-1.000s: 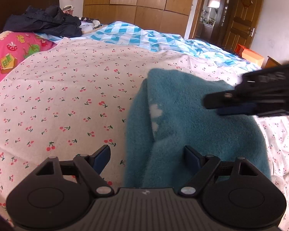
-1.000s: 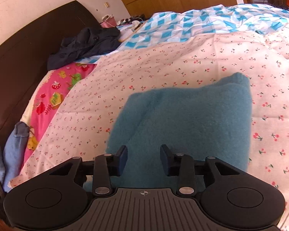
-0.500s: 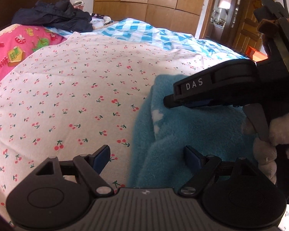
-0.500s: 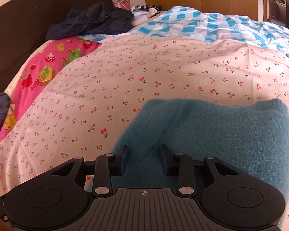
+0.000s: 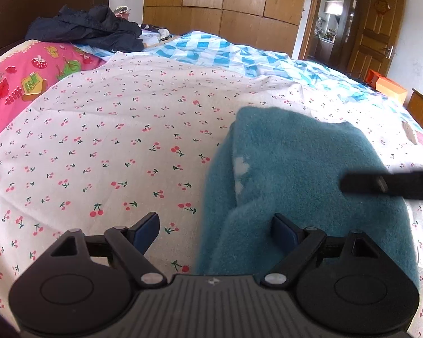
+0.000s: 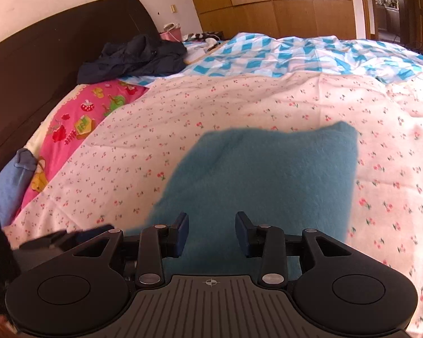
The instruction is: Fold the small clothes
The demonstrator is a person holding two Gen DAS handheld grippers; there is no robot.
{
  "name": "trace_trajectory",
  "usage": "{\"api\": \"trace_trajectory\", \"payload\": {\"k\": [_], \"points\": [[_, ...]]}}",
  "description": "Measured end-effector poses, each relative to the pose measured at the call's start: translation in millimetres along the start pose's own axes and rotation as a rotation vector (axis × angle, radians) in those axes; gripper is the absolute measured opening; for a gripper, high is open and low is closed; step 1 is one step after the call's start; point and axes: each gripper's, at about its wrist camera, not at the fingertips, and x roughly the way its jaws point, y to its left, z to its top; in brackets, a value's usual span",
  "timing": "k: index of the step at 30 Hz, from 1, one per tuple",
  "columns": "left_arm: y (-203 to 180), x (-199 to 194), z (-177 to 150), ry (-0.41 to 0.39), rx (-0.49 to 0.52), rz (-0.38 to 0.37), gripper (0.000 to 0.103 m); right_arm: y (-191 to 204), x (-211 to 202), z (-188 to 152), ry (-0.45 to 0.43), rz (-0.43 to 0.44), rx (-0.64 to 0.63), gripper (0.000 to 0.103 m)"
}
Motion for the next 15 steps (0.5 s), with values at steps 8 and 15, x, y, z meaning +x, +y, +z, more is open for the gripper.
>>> {"api": "trace_trajectory", "payload": {"k": [8,15], "points": [[-2,-3,-2,0.007,0.007,0.014,0.095,15,-8,-16,-0.014,-0.015,-0.01,0.037],[-5,-15,-8,0.011,0.016,0.011,0.095,15,0,-34,0.054,-0.069,-0.032,0.048]]}}
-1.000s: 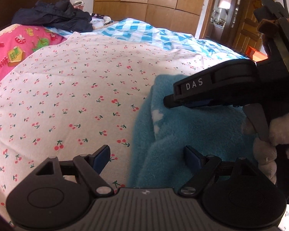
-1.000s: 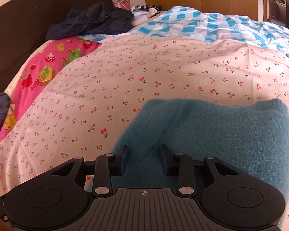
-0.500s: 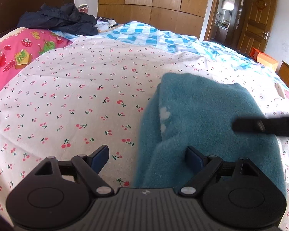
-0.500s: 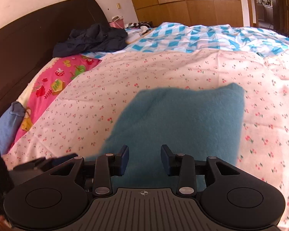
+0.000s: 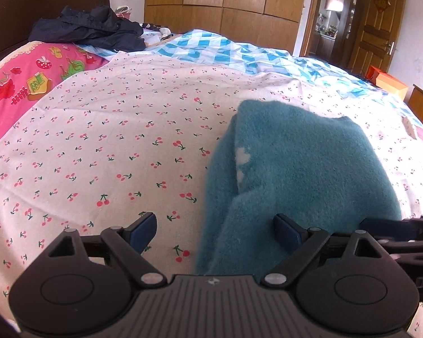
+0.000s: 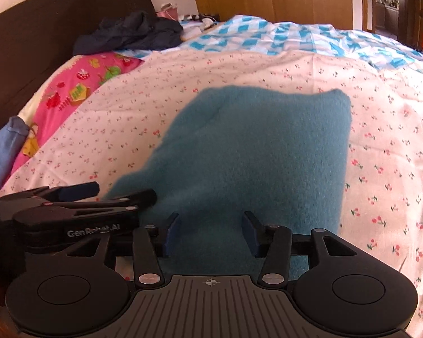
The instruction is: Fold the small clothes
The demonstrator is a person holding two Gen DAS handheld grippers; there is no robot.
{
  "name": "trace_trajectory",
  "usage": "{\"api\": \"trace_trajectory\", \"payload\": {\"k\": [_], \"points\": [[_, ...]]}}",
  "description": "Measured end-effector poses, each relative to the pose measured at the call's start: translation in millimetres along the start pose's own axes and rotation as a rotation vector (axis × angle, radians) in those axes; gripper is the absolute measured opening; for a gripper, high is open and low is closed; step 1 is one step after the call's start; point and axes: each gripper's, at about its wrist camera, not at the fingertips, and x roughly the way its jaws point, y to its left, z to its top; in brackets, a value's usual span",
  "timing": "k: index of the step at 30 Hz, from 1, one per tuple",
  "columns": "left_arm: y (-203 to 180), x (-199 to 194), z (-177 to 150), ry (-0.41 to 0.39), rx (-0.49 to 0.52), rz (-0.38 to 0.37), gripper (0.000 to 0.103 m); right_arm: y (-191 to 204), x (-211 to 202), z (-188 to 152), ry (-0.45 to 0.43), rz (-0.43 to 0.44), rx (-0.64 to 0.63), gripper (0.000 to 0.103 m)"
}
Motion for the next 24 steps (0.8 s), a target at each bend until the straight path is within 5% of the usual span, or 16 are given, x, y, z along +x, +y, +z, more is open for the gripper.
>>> {"api": "trace_trajectory", "payload": {"k": [15,24], "points": [[-1,-25,-12,-0.01,0.001,-0.017,0.095,-22,-48,-20,-0.09,0.032,0.108,0.051],[-21,-46,-23,-0.052,0.117,0.005,0.096,-26,-47,-34,-0.062,0.07,0.137,0.051]]}}
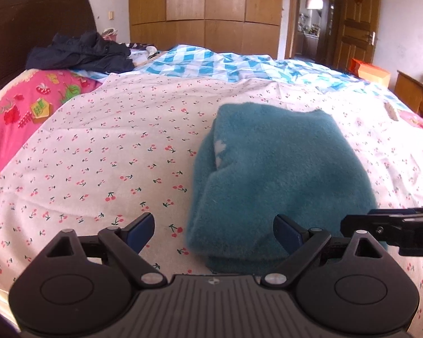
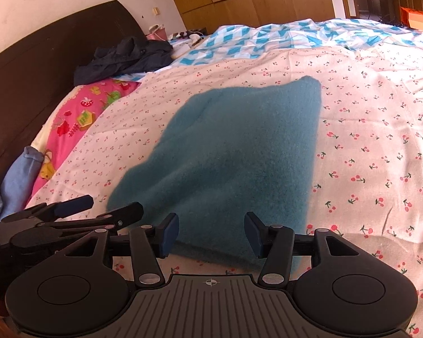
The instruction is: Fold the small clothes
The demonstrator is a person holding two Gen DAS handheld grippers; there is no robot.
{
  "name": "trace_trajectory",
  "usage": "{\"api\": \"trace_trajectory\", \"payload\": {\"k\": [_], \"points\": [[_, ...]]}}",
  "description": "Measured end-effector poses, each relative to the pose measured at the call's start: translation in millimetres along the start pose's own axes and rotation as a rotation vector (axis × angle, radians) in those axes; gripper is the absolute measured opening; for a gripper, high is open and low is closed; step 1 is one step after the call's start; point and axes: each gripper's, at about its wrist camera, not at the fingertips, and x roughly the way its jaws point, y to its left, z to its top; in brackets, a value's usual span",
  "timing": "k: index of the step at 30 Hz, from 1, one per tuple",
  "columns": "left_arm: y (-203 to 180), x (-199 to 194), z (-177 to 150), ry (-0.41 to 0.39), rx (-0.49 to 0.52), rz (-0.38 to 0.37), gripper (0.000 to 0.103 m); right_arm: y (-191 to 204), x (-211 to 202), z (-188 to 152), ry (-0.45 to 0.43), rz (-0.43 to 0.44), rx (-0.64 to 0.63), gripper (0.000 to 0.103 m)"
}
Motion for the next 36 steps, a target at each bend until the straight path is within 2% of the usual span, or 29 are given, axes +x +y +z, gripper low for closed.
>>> {"api": "trace_trajectory", "payload": {"k": [6,10,17,21,26,32,36], "points": [[-11,-5,-2,0.01,0.066,-0.05,0.099,1,-6,-4,-0.01,-0.001,-0.014,0.055],[-7,-7,-3,0.025,0.04,-0.095,0.099,-1,-9,-7,-0.009,-0.013,-0.014,0.057],[0,-15,-6,0.033,0.0,-0.127,0.099,-2,-7,-12,0.017,-0.018,-0.002,0.057],[0,-19,-7,0.027,0.005,-0.133,0.1,0,-7,-11,0.019,-0.022,-0.001,0.058],[0,-13,-7,0.071,-0.008,-0.14,0.1,-3,-6,-13,0.028,-0.035,0.017,0.058],[-2,-11,-7,0.084,-0.007,-0.127,0.1,-4,-6,-17,0.036,-0.039,0.024,0.06],[-1,-11,-6,0.085,-0.01,-0.124,0.1,-5,-7,-19,0.036,-0.035,0.032,0.063]]}}
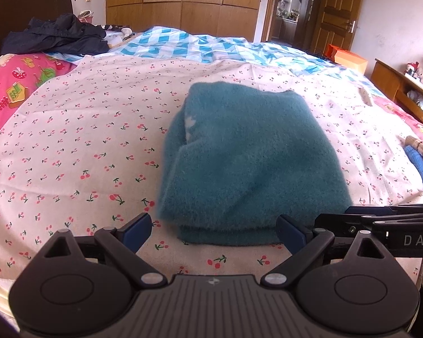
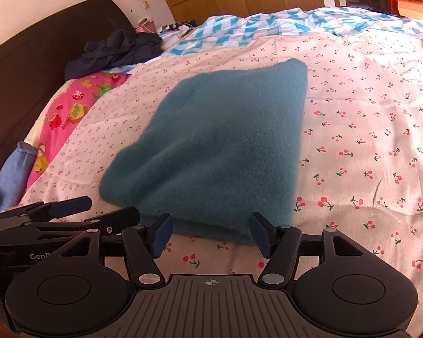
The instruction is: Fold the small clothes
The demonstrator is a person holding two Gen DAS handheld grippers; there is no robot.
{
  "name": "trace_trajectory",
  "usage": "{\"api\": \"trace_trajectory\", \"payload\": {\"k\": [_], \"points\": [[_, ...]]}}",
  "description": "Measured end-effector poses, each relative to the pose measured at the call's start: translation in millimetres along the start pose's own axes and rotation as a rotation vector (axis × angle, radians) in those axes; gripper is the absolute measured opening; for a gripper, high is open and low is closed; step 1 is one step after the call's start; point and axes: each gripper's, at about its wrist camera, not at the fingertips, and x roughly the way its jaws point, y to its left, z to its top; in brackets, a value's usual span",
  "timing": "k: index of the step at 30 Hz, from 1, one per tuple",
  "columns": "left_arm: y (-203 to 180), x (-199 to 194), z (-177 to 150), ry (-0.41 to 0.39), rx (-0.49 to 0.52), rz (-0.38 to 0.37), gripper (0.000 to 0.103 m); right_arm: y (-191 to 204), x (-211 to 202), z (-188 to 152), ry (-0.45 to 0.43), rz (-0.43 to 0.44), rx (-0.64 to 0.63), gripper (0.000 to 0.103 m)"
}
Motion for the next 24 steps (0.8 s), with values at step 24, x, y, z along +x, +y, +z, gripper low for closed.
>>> {"api": "trace_trajectory", "payload": {"k": [24], "points": [[5.8,-0.7,0.1,0.004,-0.042,-0.006,0.1,0.2,1.8,-3.9,0.005,0.008,0.017,0.065]]}}
